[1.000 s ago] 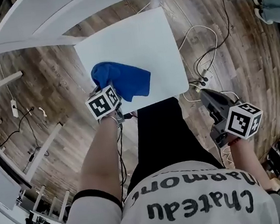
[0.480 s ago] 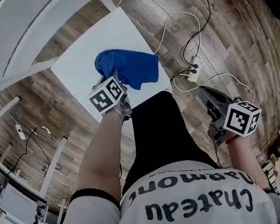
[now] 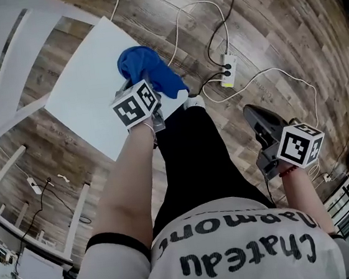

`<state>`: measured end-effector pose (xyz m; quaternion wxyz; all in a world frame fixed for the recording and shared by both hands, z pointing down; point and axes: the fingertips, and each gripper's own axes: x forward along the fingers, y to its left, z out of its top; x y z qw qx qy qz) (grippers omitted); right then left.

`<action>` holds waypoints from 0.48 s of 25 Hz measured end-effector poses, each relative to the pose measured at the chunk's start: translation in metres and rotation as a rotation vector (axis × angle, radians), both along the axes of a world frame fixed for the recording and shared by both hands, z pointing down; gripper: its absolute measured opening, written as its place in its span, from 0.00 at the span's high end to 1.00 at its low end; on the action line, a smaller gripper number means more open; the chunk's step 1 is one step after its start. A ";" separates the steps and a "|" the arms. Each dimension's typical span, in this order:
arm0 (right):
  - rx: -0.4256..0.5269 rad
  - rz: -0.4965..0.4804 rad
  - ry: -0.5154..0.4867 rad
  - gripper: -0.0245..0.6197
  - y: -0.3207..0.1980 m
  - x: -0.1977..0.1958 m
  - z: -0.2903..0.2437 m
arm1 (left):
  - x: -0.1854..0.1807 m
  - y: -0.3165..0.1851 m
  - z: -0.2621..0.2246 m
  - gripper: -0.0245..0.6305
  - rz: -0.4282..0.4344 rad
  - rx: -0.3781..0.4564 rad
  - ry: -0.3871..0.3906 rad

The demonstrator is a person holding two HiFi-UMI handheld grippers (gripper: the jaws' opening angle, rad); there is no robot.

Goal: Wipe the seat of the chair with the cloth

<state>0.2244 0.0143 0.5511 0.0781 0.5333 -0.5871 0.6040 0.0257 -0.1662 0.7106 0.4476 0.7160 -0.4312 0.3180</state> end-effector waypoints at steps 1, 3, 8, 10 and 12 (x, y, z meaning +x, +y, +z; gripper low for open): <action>-0.004 0.007 0.006 0.94 0.007 0.003 0.000 | 0.004 0.002 -0.001 0.80 0.005 0.010 0.003; -0.012 0.025 0.014 0.94 0.020 0.009 -0.001 | 0.015 0.009 -0.002 0.80 0.021 0.011 0.027; -0.008 0.009 0.009 0.94 0.026 0.007 -0.003 | 0.033 0.028 -0.004 0.80 0.055 -0.015 0.083; 0.001 -0.028 0.007 0.94 0.022 -0.001 -0.008 | 0.017 0.037 -0.005 0.80 0.089 0.006 -0.010; 0.011 -0.068 0.006 0.94 0.015 -0.008 -0.013 | -0.006 0.046 -0.008 0.79 0.134 0.039 -0.115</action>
